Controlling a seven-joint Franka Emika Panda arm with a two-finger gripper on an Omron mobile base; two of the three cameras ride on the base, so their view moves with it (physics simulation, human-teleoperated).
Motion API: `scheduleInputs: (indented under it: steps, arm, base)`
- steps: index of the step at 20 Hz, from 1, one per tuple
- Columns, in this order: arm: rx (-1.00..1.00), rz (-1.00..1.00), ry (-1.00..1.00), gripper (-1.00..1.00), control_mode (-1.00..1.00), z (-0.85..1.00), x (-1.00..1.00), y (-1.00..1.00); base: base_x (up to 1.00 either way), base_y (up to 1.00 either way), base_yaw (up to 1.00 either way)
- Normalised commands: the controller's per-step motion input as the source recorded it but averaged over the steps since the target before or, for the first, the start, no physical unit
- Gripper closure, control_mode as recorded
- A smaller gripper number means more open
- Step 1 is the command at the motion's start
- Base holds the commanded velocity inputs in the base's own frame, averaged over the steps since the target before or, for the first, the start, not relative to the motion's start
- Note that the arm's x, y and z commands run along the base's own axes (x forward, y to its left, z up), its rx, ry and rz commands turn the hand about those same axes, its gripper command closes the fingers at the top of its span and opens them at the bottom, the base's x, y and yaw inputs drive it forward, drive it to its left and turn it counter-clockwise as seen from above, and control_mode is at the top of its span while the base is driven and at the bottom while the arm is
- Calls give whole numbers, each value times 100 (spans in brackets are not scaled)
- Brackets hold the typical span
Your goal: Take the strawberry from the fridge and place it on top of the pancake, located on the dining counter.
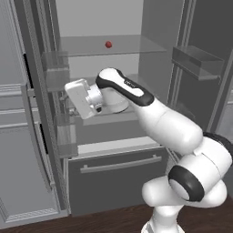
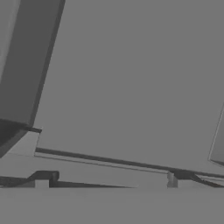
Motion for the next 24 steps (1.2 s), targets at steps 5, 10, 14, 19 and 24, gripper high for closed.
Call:
scheduleInputs:
  steps: [5,10,14,19,24]
  arm:
    - [-3,0,0,-100,-100,2,-8,90]
    - [0,0,0,-100,-100,15,-66,-22]
    - [0,0,0,-100,-100,20,-67,-74]
    - [-1,-2,0,-100,-100,9,-41,-92]
    - [-11,-4,0,-100,-100,0,-24,-92]
  base:
    - [0,0,0]
    - [0,0,0]
    - [0,0,0]
    - [0,0,0]
    - [0,0,0]
